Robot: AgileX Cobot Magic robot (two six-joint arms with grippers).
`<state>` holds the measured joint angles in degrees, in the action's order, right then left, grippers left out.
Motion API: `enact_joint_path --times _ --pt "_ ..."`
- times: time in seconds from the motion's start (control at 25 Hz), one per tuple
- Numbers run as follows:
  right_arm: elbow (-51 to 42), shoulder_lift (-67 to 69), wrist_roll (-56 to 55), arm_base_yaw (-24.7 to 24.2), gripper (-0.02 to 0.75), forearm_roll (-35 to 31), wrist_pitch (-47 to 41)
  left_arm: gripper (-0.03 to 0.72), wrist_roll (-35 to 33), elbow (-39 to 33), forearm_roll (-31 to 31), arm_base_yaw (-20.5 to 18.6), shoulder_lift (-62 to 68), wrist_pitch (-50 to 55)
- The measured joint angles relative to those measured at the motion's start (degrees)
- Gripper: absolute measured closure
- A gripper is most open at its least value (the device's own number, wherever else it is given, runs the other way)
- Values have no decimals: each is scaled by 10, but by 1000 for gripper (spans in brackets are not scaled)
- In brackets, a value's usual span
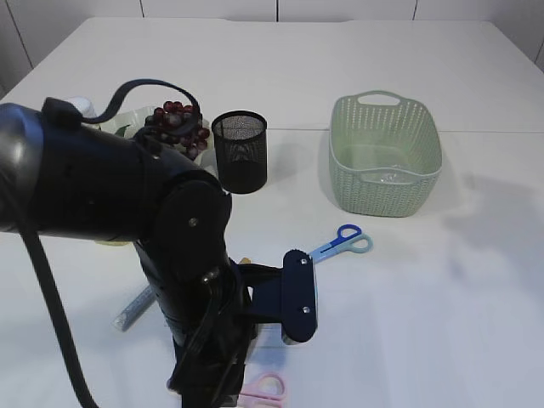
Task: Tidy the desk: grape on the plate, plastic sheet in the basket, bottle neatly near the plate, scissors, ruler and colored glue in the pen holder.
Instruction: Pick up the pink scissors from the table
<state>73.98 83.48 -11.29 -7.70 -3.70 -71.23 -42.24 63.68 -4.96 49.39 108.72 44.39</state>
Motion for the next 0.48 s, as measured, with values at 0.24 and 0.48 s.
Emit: enact_joint_path --times 0.24,0.48 --pt "0 0 0 0 229 1 0 316 -1 0 0 -3 8 3" --pt "0 0 0 0 230 1 0 316 -1 0 -1 -13 8 -1"
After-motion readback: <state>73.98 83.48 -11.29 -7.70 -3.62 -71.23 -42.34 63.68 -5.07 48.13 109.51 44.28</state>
